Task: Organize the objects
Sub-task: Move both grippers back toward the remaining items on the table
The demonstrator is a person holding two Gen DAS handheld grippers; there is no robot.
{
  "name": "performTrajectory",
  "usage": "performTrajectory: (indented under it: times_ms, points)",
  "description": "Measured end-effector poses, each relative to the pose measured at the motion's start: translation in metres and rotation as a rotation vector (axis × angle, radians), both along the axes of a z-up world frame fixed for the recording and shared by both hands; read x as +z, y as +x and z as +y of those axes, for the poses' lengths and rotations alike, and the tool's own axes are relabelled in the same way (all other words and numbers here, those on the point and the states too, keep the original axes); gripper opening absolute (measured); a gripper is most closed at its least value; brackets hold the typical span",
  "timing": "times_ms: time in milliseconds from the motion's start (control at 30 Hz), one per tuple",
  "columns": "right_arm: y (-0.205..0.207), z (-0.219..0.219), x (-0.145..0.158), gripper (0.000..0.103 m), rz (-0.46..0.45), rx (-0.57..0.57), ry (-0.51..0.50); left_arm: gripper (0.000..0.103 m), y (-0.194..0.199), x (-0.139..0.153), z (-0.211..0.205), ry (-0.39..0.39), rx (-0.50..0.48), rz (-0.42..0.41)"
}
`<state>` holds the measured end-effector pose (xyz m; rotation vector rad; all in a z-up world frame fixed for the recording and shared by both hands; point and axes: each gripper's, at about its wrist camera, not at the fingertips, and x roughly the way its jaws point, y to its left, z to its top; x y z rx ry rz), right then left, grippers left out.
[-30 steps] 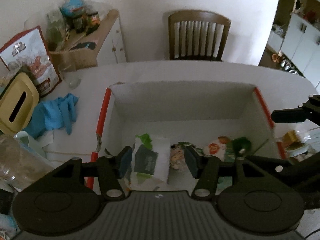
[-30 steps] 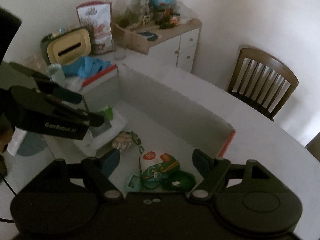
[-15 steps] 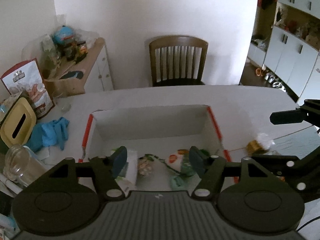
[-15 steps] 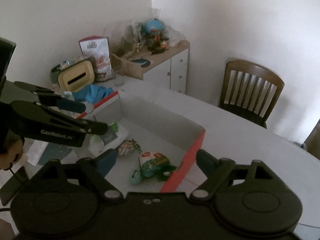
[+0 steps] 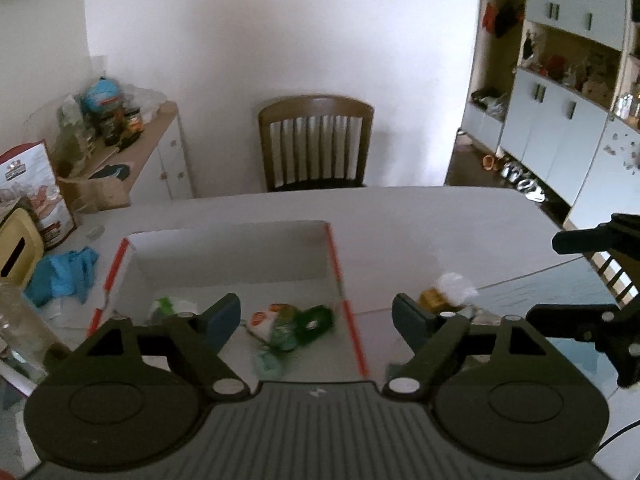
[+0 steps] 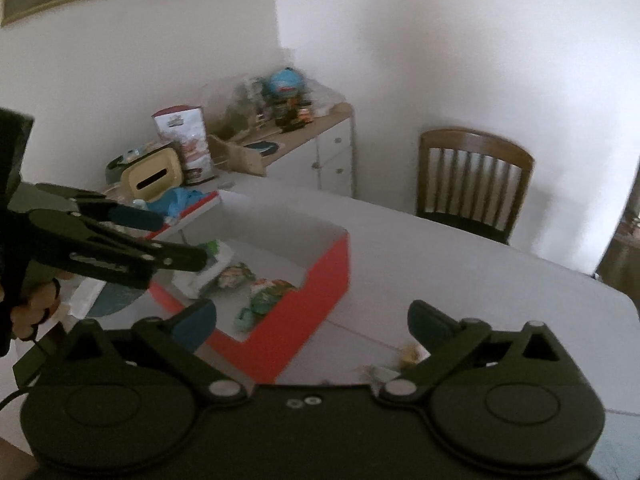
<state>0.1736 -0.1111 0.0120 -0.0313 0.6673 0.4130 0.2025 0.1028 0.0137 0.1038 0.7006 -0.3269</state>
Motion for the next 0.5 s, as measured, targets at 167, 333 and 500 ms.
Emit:
performTrajectory:
  times_ms: [167, 333, 500]
  points:
    - [-0.016, -0.041, -0.009, 0.102, 0.018, -0.07, 0.014, 0.085, -0.013, -0.007, -0.025, -0.021, -0.027, -0.007]
    - [-0.03, -0.074, -0.025, 0.102, 0.041, -0.139, 0.002, 0.085, -0.019, -0.028, -0.049, -0.037, -0.035, 0.023]
    - [-0.042, -0.096, -0.043, 0.102, 0.065, -0.187, -0.014, 0.085, -0.025, -0.057, -0.073, -0.019, -0.037, 0.055]
